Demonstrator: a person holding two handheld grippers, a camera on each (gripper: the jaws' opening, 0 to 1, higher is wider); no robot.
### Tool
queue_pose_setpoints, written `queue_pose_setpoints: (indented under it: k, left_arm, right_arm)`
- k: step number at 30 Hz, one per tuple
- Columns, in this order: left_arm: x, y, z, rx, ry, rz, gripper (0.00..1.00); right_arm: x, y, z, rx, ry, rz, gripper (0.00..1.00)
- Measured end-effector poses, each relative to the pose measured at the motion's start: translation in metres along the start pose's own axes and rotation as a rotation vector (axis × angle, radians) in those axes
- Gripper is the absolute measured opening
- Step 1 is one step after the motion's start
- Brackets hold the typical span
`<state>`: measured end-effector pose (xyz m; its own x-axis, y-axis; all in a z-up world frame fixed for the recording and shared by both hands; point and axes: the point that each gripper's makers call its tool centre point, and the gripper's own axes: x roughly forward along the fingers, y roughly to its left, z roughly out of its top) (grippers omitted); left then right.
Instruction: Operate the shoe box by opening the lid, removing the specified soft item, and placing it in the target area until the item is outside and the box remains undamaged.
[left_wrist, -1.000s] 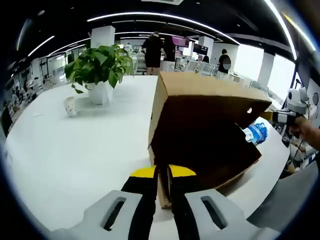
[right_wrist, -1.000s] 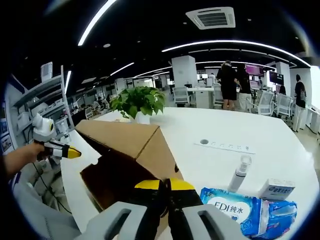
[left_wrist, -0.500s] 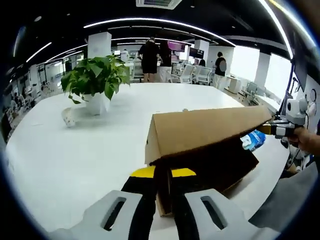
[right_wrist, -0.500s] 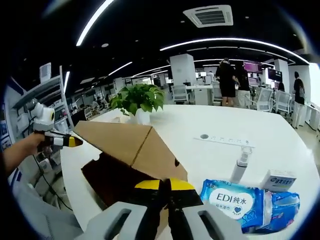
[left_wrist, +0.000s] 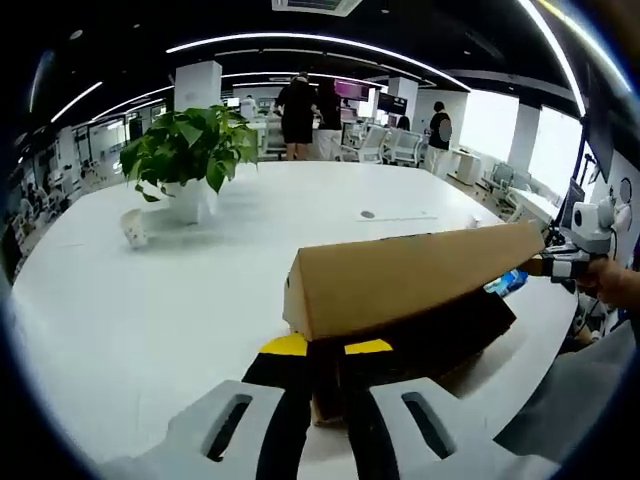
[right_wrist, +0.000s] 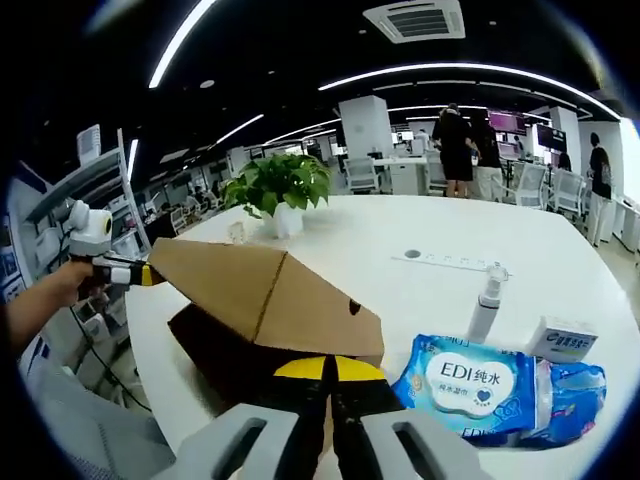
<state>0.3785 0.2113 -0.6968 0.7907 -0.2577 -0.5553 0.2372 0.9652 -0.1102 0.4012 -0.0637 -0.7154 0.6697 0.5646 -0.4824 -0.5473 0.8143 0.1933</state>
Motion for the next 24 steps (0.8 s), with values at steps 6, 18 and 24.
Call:
queue_pose_setpoints:
  k: [6, 18, 24]
  left_arm:
    - [0.000, 0.000, -0.008, 0.002, 0.014, 0.000, 0.07]
    - [0.003, 0.001, -0.026, 0.019, 0.057, -0.012, 0.11]
    - [0.002, 0.004, -0.032, 0.029, 0.071, -0.012, 0.14]
  right_arm:
    - [-0.002, 0.008, -0.007, -0.001, 0.007, 0.028, 0.00]
    - [-0.006, 0.008, -0.014, -0.032, 0.011, 0.102, 0.08]
    - [-0.007, 0.012, -0.021, -0.066, 0.017, 0.137, 0.11]
